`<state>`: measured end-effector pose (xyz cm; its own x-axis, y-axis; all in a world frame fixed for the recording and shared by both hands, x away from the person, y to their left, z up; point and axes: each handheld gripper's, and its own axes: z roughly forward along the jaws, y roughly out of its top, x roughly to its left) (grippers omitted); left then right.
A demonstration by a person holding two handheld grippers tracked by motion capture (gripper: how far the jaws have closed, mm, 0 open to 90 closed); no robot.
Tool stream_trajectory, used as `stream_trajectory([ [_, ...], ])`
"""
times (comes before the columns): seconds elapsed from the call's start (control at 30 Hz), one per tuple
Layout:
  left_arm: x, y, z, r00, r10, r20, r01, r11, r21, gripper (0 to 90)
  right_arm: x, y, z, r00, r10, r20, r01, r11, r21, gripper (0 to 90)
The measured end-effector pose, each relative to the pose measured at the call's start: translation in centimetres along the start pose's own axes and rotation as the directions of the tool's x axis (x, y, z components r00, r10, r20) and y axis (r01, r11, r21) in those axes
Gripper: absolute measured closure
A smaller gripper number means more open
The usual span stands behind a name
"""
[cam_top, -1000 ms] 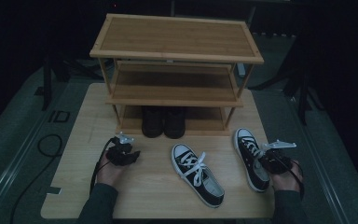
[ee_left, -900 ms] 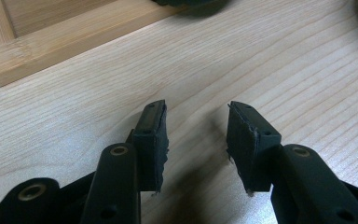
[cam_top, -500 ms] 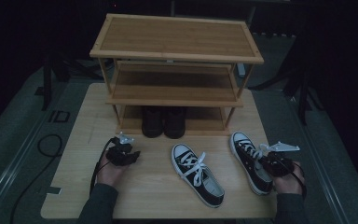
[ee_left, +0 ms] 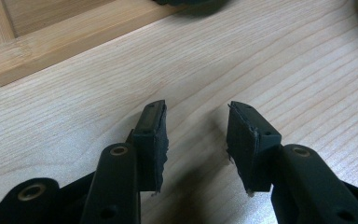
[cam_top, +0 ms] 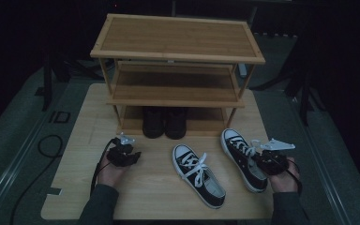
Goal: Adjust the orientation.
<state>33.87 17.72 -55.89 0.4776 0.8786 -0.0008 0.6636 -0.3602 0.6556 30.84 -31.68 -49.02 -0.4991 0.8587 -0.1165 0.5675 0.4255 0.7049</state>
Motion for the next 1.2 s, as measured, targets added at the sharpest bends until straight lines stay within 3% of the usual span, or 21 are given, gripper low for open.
stream_trajectory([
  [0.27, 0.0, 0.0, 0.0, 1.0000, 0.000, 0.000, 0.000, 1.0000, 0.001, 57.8, 1.9, 1.2, 1.2, 0.9978, -0.055, -0.037, 0.055, 0.998, -0.006, 87.4],
  [0.43, 0.0, 0.0, 0.0, 1.0000, 0.000, 0.001, 0.000, 1.0000, 0.000, 57.7, 4.0, 2.0, 2.8, 0.9912, -0.115, -0.064, 0.115, 0.993, -0.009, 87.4],
  [0.63, 0.0, 0.0, 0.0, 1.0000, 0.001, 0.003, -0.001, 1.0000, 0.001, 57.7, 5.6, 2.5, 4.1, 0.9851, -0.151, -0.083, 0.151, 0.989, -0.009, 87.4],
  [0.97, 0.0, 0.0, 0.0, 1.0000, 0.001, 0.001, -0.001, 1.0000, 0.002, 57.7, 6.7, 2.4, 4.3, 0.9767, -0.198, -0.082, 0.195, 0.980, -0.043, 87.4],
  [1.2, 0.0, 0.0, 0.0, 1.0000, 0.001, 0.001, -0.001, 1.0000, 0.003, 57.7, 7.1, 1.8, 4.0, 0.9746, -0.204, -0.091, 0.199, 0.978, -0.067, 87.5],
])
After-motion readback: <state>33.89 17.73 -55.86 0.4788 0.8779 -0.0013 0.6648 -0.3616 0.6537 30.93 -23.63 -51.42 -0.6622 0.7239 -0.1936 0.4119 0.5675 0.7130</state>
